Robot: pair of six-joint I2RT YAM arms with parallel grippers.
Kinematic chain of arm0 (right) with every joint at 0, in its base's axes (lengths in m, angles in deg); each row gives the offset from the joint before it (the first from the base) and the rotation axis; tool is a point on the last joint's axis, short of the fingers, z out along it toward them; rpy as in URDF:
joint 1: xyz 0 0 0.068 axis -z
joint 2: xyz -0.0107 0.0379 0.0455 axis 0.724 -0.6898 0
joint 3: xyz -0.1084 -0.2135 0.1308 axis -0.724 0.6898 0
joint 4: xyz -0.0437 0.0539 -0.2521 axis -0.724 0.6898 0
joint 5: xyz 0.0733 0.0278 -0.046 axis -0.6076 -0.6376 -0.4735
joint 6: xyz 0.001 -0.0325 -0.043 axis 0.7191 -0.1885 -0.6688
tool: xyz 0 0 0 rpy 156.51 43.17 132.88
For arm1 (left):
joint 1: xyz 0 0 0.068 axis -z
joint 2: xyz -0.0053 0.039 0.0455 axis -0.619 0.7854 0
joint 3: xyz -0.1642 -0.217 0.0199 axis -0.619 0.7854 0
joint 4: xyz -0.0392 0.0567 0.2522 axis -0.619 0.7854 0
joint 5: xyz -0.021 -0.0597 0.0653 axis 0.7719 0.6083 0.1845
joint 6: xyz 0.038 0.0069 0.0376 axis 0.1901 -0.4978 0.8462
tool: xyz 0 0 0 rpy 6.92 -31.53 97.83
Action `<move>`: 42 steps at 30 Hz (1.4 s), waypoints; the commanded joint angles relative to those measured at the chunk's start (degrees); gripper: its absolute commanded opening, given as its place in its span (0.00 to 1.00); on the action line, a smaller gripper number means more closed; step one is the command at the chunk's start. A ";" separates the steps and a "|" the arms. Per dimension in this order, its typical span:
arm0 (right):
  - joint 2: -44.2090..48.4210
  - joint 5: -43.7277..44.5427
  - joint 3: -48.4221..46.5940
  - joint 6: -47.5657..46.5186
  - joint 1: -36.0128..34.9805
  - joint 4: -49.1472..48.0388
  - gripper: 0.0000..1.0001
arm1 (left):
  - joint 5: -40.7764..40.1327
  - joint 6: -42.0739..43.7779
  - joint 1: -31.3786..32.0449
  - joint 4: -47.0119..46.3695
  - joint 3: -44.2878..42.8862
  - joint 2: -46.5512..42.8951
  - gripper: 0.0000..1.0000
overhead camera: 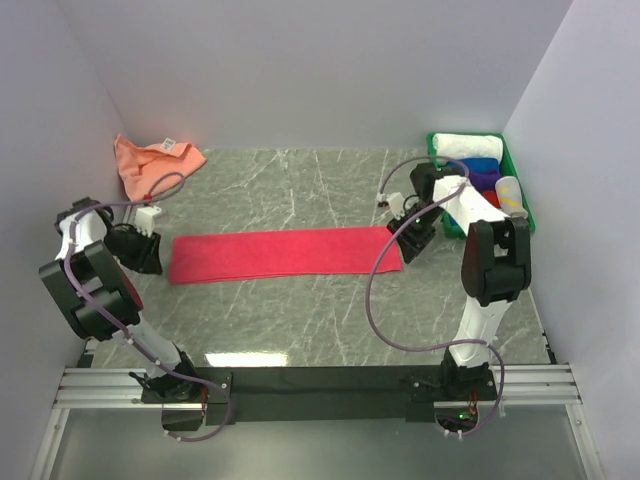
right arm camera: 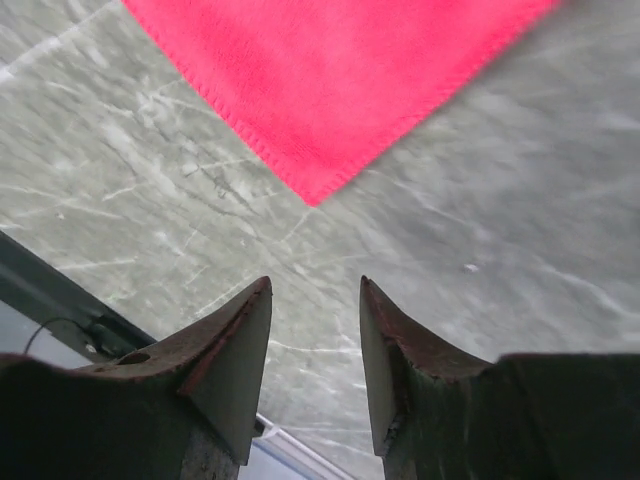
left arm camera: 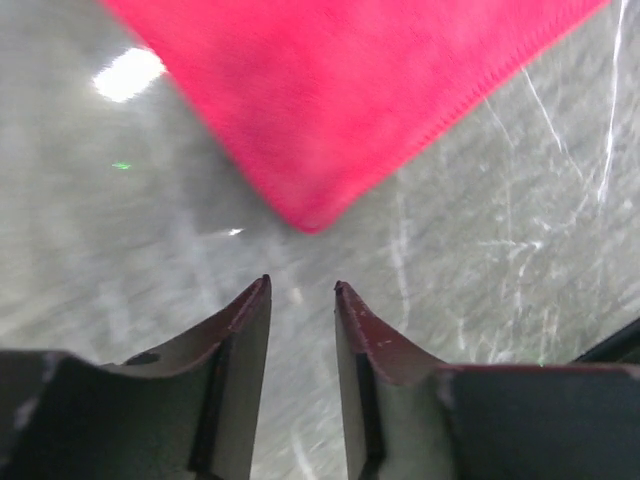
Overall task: Roll the towels
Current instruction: Fold the towel
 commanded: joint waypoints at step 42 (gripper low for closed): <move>-25.28 13.01 -27.64 4.87 -3.35 -8.32 0.00 | -2.52 -28.70 9.40 -21.91 -13.91 17.84 0.03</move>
